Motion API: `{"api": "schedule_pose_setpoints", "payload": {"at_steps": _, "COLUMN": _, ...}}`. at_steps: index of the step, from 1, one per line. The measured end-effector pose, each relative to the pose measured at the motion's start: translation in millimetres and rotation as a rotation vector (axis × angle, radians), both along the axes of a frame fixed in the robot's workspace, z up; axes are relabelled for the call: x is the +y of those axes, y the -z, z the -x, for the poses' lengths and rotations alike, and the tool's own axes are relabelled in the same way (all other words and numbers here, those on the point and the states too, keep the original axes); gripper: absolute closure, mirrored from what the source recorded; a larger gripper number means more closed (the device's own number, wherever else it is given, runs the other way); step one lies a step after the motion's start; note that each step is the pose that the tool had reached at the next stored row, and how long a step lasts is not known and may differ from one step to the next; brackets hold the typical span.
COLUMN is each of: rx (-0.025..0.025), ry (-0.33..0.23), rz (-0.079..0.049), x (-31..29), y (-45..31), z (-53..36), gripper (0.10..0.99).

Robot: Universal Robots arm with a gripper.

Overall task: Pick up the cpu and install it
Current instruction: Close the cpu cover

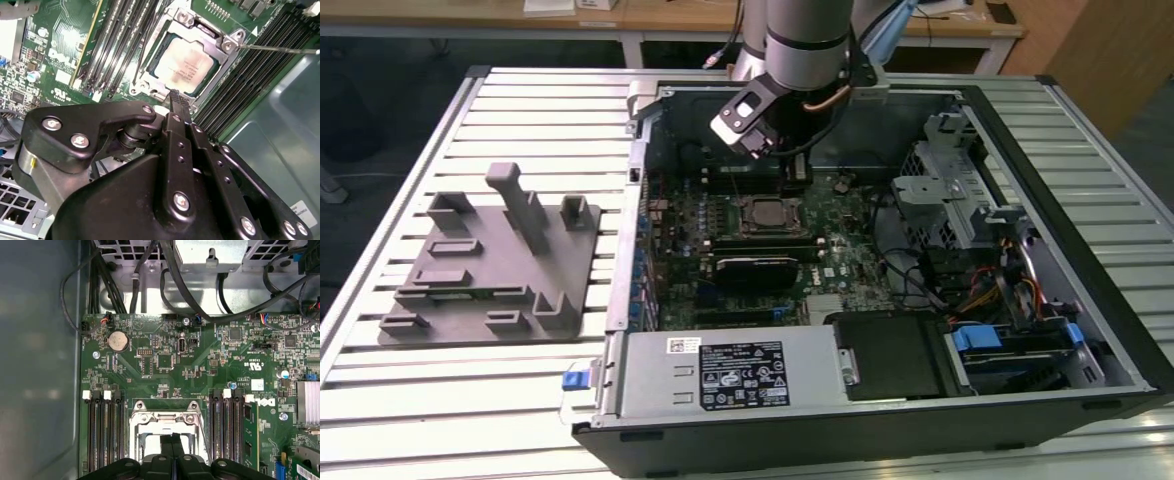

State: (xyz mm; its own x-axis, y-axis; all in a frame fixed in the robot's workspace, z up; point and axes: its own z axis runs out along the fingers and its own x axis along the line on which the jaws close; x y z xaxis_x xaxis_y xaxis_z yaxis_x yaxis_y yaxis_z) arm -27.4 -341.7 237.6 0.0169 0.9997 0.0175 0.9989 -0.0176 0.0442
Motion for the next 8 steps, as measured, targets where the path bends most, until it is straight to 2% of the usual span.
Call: {"api": "schedule_pose_setpoints", "payload": {"at_steps": 8, "rx": 0.0000, "ry": 0.000, "rz": 0.000, "x": 0.0, "y": 2.1, "z": 4.8, "gripper": 0.980}}
